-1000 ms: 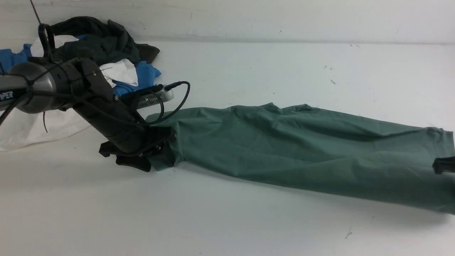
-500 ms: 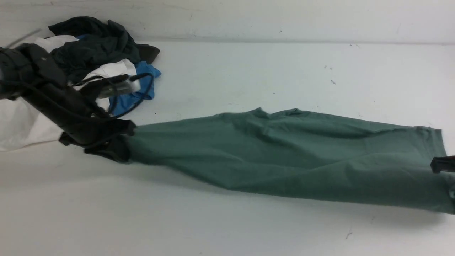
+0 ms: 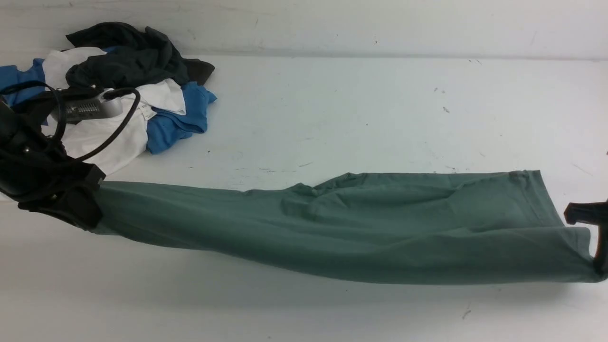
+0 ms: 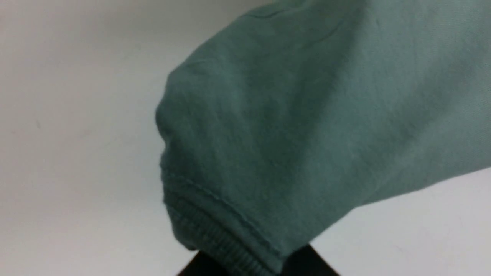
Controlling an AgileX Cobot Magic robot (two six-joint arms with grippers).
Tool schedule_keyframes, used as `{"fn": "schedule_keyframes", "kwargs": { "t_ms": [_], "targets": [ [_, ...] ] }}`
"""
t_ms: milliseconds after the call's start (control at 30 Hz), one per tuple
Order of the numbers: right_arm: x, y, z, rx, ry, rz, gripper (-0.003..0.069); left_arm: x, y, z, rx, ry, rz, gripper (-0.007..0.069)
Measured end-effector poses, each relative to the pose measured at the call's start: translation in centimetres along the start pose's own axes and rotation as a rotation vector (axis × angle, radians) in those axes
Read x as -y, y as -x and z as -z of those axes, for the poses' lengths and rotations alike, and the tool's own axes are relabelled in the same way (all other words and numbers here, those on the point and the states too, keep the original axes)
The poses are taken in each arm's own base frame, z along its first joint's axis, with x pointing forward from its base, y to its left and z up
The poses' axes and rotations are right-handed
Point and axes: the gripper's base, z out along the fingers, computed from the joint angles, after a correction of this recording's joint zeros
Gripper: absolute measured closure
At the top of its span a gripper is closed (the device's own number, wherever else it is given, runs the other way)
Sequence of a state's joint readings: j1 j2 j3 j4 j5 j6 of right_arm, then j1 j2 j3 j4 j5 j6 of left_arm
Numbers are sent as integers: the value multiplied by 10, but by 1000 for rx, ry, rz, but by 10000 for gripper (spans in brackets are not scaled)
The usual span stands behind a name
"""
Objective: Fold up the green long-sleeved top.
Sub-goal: Use both arms to drag the lower edge of the fabric forward and fold it over the upper edge
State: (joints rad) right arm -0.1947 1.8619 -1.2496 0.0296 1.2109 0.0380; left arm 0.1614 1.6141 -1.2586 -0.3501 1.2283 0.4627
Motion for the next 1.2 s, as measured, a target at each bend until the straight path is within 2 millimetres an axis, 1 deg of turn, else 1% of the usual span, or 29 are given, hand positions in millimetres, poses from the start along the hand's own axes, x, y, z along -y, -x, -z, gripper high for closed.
{"fn": "schedule_keyframes", "kwargs": {
  "t_ms": [33, 133, 233, 267, 333, 367, 433, 500, 533, 600, 700, 733, 767, 833, 900, 933, 967, 1000, 1067, 1133, 1167, 1200],
  "targets": [
    [0, 0, 2, 5, 4, -10, 652, 2, -2, 4, 8, 2, -4, 598],
    [-1, -1, 3, 8, 10, -16, 641, 4, -2, 6, 22, -9, -1, 598],
    [-1, 0, 6, 18, 13, -14, 579, 5, -1, 5, 25, -22, 2, 598],
    [-1, -1, 6, 19, 13, -14, 575, 5, -1, 5, 25, -22, 2, 598],
    [-1, -2, 19, 63, 15, -13, 522, 5, -1, 5, 26, -22, 0, 598],
    [-1, -6, 32, 101, 17, -12, 492, 5, -1, 5, 26, -22, -2, 598],
    [-1, -12, 50, 155, 21, -12, 463, 5, -1, 5, 26, -22, -6, 598],
    [-3, -24, 74, 229, 48, -20, 432, 5, -1, 5, 26, -22, -6, 598],
    [-3, -24, 74, 228, 52, -21, 432, 5, -1, 5, 26, -22, -6, 598],
    [-8, -35, 93, 275, 122, -31, 403, 5, -1, 5, 25, -22, -6, 600],
    [-13, -36, 93, 274, 160, -18, 383, 5, -1, 5, 26, -22, -6, 601],
    [-20, -35, 86, 253, 176, 3, 365, 5, -1, 5, 25, -19, -7, 601],
    [-20, -35, 84, 249, 176, 3, 363, 5, -1, 5, 25, -20, -7, 601],
    [-34, -32, 63, 199, 177, 49, 344, 4, -1, 5, 22, -14, -10, 601],
    [-47, -28, 43, 163, 170, 98, 341, 4, -1, 4, 22, -14, -10, 601],
    [-49, -28, 41, 163, 169, 108, 340, 4, -1, 4, 22, -14, -10, 601],
    [-56, -25, 25, 133, 158, 133, 340, 4, -1, 4, 22, -14, -10, 601],
    [-60, -22, 14, 109, 141, 153, 340, 4, -1, 4, 21, -14, -9, 601],
    [-64, -18, -3, 66, 103, 172, 340, 4, -1, 4, 21, -12, 0, 601],
    [-63, -15, -18, 25, 54, 159, 337, 4, -1, 4, 20, -12, 20, 596],
    [-60, -14, -23, 8, 25, 151, 337, 4, -1, 4, 20, -12, 39, 589],
    [-59, -14, -24, 4, 6, 142, 336, 4, -1, 4, 20, -12, 53, 581]
  ]
}}
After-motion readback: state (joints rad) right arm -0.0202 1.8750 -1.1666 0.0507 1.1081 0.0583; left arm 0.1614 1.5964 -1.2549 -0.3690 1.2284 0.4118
